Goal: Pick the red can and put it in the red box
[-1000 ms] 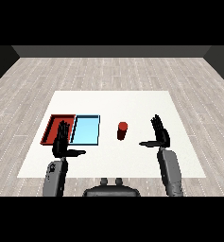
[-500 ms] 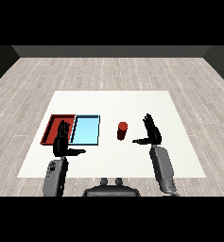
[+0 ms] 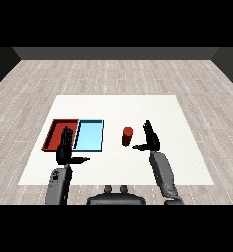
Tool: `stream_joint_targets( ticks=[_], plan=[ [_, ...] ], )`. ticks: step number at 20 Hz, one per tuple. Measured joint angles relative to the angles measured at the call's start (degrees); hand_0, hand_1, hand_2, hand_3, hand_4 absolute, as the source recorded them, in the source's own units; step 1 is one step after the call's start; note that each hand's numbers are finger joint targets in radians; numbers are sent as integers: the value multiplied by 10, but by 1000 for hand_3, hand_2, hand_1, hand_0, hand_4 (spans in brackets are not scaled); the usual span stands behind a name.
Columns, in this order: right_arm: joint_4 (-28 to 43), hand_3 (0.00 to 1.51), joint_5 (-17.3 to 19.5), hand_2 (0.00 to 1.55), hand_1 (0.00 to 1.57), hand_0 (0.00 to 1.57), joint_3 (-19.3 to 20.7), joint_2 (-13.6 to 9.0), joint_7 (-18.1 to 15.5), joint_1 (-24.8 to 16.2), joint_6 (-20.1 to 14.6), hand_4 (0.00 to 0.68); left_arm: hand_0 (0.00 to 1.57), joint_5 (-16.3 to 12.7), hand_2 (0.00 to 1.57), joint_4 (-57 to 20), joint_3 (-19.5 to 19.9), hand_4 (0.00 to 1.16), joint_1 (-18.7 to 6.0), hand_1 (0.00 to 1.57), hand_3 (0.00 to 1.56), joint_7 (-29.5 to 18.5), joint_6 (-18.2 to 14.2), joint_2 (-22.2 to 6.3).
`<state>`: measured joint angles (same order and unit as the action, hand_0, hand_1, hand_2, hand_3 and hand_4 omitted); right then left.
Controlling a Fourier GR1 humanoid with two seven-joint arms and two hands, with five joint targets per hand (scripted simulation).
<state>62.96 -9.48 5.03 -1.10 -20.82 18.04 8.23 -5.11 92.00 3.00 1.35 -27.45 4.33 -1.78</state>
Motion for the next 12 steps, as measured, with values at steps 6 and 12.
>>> stream_joint_targets(
  ticks=[6,12],
  plan=[
    [-36,0,-24,0,0,0,-13,2,-10,15,-8,0,0,-9,0,1,5,0,-6,0,0,6,8,-6],
    [-69,0,-47,0,0,0,-31,9,-28,30,-19,0,0,-12,0,21,-4,0,-5,0,0,26,0,-1]
  ],
)
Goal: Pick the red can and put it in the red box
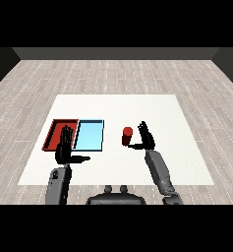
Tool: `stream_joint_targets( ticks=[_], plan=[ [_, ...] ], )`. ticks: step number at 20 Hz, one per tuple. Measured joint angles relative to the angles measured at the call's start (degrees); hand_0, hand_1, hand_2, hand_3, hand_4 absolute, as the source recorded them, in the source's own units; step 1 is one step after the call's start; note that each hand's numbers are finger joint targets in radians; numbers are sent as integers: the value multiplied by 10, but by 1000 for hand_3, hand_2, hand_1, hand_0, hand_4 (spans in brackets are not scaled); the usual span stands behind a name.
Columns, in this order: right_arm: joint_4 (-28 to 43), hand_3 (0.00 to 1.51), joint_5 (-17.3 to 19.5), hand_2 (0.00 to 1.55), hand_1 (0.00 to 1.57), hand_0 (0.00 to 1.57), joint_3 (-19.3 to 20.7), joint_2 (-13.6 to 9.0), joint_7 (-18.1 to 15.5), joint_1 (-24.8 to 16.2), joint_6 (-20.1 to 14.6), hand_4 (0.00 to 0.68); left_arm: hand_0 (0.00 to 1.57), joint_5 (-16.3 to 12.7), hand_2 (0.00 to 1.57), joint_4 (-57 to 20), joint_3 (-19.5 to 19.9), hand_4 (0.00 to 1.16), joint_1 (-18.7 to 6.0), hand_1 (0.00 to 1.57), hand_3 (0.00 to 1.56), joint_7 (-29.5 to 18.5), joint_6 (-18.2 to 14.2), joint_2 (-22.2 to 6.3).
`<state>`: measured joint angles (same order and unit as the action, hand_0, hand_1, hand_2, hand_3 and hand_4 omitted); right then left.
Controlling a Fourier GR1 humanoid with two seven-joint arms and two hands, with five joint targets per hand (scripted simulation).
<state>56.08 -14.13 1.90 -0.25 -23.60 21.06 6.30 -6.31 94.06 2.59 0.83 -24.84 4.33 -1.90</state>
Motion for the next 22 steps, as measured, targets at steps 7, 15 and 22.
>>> stream_joint_targets(
  ticks=[7,15,22],
  plan=[
    [-53,0,-41,0,0,0,-41,2,-26,33,-29,0,0,0,0,-19,1,0,-1,0,0,-18,7,-2],
    [-127,0,-58,0,0,0,-46,0,-46,80,-29,0,0,-5,0,-9,1,0,0,0,0,-16,11,-1],
    [-167,0,-65,0,0,0,-47,-4,-59,94,-33,0,0,-13,0,-14,12,0,-11,0,0,-12,15,-8]
  ],
)
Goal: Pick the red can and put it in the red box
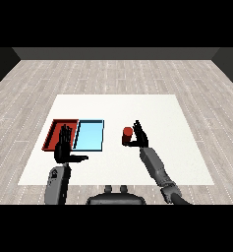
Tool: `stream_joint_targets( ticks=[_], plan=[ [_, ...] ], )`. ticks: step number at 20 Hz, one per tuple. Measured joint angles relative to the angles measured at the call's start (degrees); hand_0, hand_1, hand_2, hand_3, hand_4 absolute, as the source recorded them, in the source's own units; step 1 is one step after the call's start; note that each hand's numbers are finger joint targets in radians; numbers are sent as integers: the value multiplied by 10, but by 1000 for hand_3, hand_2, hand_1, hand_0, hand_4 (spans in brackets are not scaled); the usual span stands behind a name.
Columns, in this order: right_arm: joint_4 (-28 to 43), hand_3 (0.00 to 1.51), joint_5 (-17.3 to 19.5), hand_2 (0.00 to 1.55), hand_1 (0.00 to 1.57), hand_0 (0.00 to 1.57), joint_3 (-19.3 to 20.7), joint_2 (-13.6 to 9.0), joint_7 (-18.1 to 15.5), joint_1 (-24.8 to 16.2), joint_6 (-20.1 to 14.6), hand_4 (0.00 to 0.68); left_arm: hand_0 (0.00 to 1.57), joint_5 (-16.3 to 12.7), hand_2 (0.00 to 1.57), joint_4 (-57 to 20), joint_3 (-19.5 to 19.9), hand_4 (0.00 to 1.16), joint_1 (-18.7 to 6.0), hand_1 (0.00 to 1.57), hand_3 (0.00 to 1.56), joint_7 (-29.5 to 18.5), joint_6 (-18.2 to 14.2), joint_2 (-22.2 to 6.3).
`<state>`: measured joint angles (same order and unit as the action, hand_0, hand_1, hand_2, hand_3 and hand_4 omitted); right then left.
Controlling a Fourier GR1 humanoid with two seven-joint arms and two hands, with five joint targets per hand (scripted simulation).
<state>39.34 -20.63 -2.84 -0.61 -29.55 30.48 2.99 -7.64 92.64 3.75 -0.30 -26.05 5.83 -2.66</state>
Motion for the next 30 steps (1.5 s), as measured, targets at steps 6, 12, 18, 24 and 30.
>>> stream_joint_targets(
  ticks=[6,12,18,24,30],
  plan=[
    [-29,0,-6,0,0,0,-4,2,-6,22,-5,0,0,2,0,13,-2,0,-8,0,0,20,-10,2],
    [-83,0,-29,0,0,0,-18,4,-25,62,-11,0,0,-5,0,13,4,0,1,0,0,13,1,-3],
    [-64,0,-49,0,0,0,-40,6,-7,59,-21,0,0,-2,0,15,0,0,17,0,0,-3,4,2],
    [-76,0,-70,0,0,0,-65,6,0,83,-43,0,0,-1,0,18,-4,0,10,0,0,8,-2,7],
    [-136,0,-111,0,0,0,-101,6,-24,114,-52,0,0,-8,0,-7,5,0,-2,0,0,-5,5,3]
  ],
)
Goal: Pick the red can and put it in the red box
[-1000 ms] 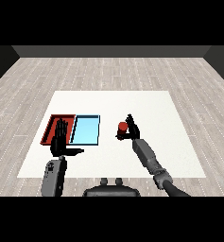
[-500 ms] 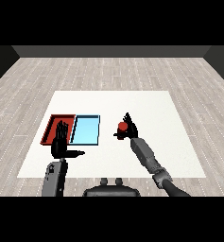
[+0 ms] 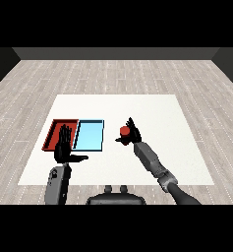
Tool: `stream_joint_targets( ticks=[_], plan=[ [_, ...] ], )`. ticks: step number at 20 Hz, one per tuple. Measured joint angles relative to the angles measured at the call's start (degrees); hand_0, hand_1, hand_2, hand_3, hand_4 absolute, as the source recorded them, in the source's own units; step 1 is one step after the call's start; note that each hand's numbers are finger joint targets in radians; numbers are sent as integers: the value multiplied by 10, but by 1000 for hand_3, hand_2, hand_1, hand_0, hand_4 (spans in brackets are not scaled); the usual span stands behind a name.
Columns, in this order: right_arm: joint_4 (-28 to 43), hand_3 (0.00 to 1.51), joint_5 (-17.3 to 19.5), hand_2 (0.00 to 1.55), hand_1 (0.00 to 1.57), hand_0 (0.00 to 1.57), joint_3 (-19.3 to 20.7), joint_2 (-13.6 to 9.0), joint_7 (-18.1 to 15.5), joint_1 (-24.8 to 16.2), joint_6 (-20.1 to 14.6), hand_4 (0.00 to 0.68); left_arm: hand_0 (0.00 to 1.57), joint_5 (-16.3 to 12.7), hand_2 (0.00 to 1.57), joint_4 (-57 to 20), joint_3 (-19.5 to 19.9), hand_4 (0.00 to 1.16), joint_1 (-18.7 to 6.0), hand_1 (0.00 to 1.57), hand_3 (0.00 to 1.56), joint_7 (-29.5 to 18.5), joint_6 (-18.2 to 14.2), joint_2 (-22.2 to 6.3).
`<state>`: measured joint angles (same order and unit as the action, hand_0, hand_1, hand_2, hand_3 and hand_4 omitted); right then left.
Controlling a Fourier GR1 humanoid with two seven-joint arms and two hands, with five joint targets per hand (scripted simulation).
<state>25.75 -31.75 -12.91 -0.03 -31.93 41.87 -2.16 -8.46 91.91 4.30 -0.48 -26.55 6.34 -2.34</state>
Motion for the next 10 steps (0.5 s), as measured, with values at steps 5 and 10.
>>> stream_joint_targets(
  ticks=[5,10],
  plan=[
    [-21,1461,-15,1502,1525,1525,-15,0,-3,7,-20,493,0,5,0,27,-9,0,24,0,0,2,-3,5],
    [-35,1430,-16,1476,1525,1525,-41,0,-2,17,-75,573,0,9,0,24,-10,0,16,0,0,7,-8,4]
  ],
)
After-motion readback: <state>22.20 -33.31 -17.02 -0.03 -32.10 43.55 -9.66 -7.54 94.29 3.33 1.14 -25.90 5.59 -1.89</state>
